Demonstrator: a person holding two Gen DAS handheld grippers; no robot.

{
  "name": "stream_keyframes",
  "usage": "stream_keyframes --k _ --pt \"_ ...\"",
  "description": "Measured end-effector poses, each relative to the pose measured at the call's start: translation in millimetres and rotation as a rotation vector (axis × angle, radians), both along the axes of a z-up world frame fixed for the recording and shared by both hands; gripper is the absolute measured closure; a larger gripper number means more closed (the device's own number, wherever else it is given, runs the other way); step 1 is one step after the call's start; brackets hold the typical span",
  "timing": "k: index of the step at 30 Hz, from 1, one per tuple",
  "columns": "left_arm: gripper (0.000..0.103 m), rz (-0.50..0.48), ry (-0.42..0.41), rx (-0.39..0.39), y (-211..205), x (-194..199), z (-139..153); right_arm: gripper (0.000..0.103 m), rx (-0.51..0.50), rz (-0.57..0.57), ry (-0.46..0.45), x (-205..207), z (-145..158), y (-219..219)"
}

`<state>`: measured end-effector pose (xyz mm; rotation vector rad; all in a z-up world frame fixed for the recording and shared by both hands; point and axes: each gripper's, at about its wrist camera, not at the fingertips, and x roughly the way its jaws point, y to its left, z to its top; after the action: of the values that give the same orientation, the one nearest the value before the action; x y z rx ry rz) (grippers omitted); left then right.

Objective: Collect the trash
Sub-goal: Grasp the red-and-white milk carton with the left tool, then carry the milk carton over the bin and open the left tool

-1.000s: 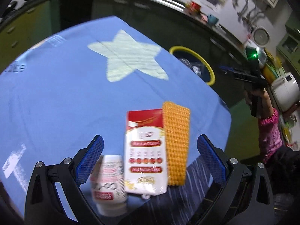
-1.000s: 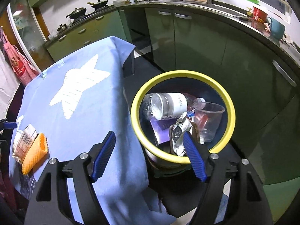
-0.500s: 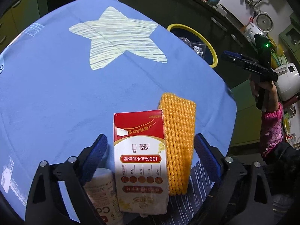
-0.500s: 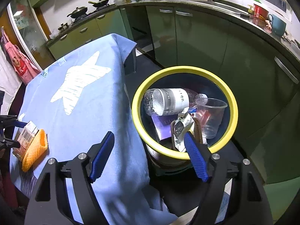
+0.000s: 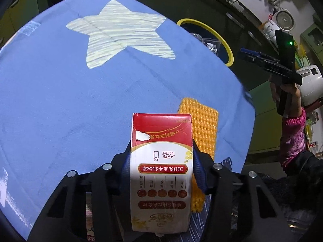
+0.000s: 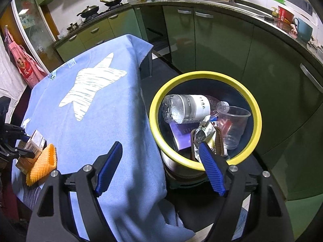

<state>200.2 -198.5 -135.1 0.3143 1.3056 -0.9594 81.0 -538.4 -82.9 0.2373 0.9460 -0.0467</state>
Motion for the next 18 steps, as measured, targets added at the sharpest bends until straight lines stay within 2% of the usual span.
stream_keyframes --k 13,18 --pt "0.052 -0.034 -0.115 -0.023 -17.0 -6.8 50.6 0.029 0.008 0.01 -0.026 -5.7 6.9 1.7" --pt "0.052 -0.065 -0.153 -0.019 -38.7 -1.4 66.1 0.029 -0.003 -0.004 -0.04 -13.3 12.5 -4.6"
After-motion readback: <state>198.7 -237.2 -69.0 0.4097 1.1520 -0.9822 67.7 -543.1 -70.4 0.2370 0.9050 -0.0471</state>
